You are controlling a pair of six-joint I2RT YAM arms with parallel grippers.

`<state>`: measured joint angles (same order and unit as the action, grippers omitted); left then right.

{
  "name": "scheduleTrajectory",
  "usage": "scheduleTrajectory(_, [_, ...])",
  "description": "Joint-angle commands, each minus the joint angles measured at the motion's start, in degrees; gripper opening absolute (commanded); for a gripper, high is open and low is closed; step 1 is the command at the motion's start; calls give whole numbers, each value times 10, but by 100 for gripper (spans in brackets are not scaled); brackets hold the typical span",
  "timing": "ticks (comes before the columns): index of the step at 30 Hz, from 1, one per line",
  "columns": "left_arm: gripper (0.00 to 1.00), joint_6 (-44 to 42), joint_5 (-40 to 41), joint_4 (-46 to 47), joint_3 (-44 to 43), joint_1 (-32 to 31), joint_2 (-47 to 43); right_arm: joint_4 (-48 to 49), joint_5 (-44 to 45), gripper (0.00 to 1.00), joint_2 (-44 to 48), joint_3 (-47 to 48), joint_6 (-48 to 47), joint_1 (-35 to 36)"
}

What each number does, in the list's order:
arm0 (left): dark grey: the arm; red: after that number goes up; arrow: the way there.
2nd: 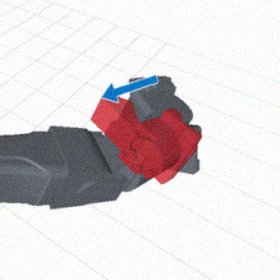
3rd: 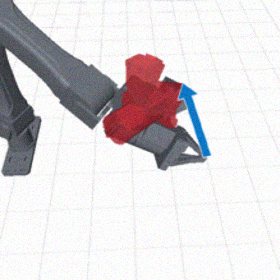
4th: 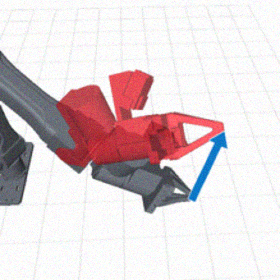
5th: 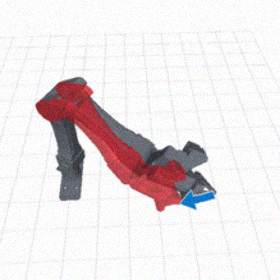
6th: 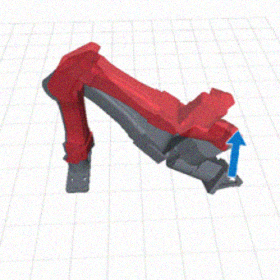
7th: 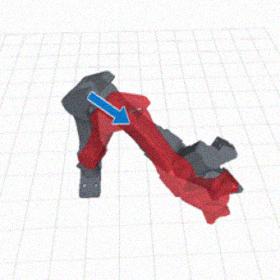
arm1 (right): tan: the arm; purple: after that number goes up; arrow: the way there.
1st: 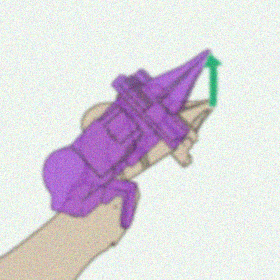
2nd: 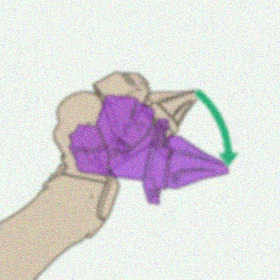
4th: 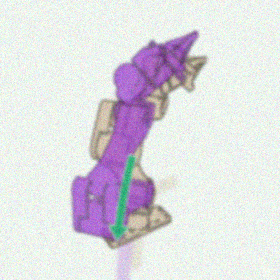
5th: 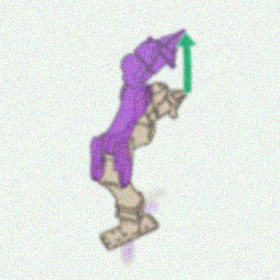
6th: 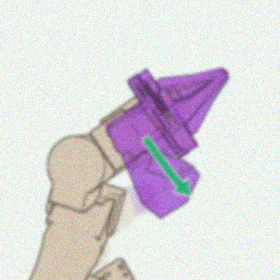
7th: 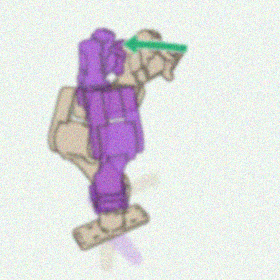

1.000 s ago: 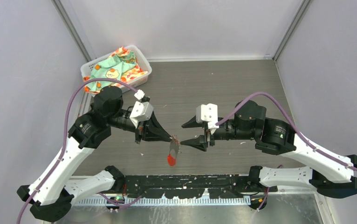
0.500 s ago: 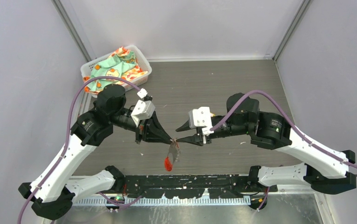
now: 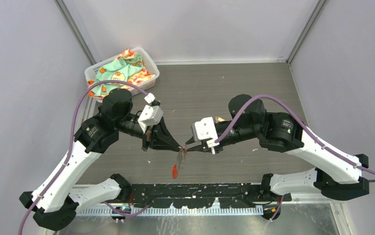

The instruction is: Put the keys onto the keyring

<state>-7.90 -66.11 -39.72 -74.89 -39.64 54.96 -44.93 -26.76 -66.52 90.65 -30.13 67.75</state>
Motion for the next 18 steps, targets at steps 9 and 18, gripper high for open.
scheduleTrajectory(9, [0,7,-17,-1,-25,-2,-5,27,25,42,-2,16,-24,0])
scheduleTrajectory(18, [0,6,-12,-5,-23,-2,-8,-16,-13,34,-28,50,-44,0])
